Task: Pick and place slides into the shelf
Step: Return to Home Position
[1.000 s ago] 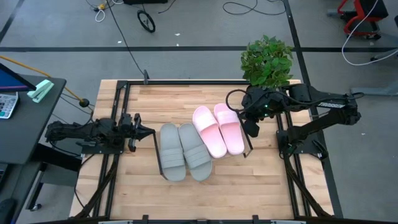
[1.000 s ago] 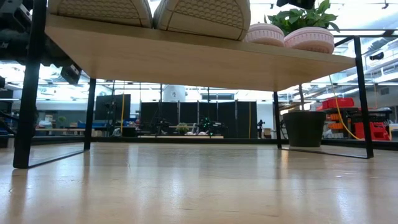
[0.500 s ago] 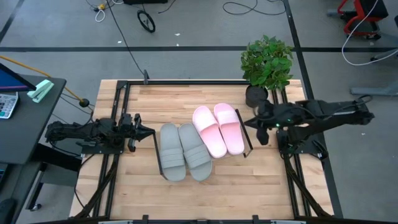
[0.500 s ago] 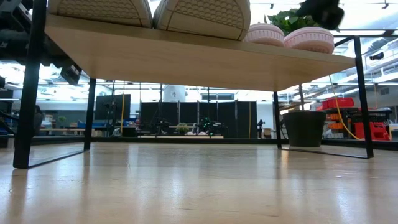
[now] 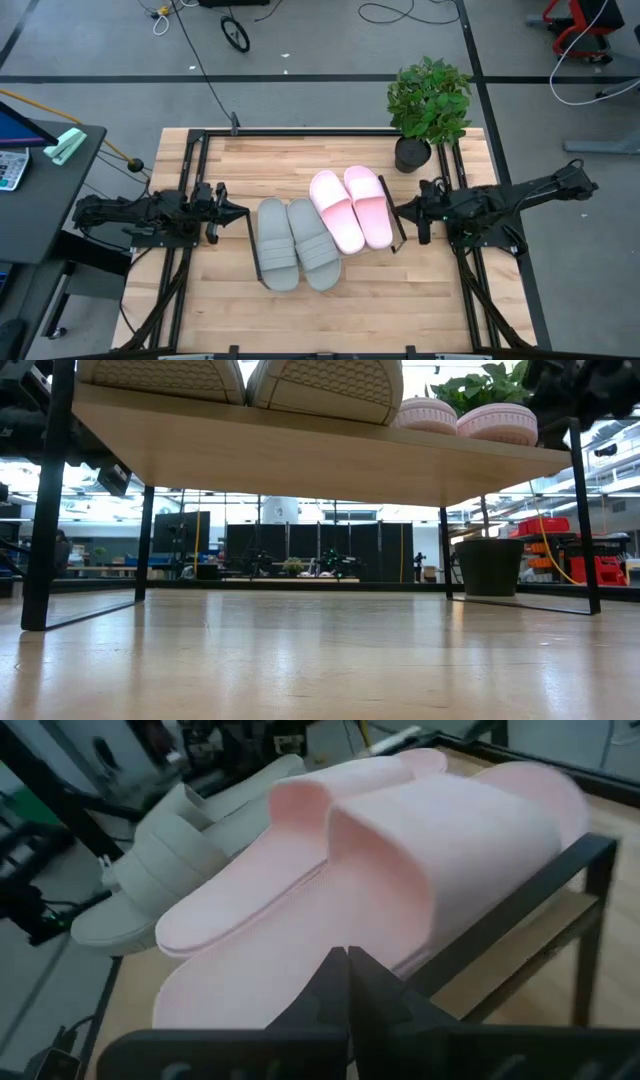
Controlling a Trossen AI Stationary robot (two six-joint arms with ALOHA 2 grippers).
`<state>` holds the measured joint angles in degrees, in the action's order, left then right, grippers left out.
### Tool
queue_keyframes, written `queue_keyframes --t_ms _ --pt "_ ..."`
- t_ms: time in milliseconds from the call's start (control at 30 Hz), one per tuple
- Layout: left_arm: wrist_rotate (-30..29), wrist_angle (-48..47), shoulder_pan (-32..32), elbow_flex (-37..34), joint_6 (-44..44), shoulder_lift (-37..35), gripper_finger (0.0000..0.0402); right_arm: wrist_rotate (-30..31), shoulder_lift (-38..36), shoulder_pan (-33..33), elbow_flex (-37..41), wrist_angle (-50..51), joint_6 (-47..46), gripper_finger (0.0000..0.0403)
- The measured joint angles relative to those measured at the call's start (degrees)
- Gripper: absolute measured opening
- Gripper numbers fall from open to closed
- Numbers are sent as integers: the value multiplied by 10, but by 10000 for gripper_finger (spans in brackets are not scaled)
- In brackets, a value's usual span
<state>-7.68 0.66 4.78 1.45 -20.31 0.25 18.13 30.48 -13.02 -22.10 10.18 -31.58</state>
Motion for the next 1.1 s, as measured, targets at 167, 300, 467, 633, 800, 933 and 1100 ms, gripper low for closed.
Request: queue_keyframes --t_ms 167,300,467,633,800,933,1100 --pt "2 0 0 0 0 0 33 14 -4 4 85 -150 24 0" --pt "2 0 0 0 0 0 36 22 -22 21 133 -236 57 0" --pt "0 0 0 0 1 0 27 26 -82 50 164 -255 91 0" --pt "0 0 0 0 1 0 18 18 -144 67 168 -233 123 0" --pt "0 0 0 0 0 1 18 23 -217 73 168 -161 126 0" --pt "0 0 0 0 0 1 26 34 -272 73 168 -121 136 0" --pt "1 0 0 0 0 1 35 34 -301 80 168 -101 158 0"
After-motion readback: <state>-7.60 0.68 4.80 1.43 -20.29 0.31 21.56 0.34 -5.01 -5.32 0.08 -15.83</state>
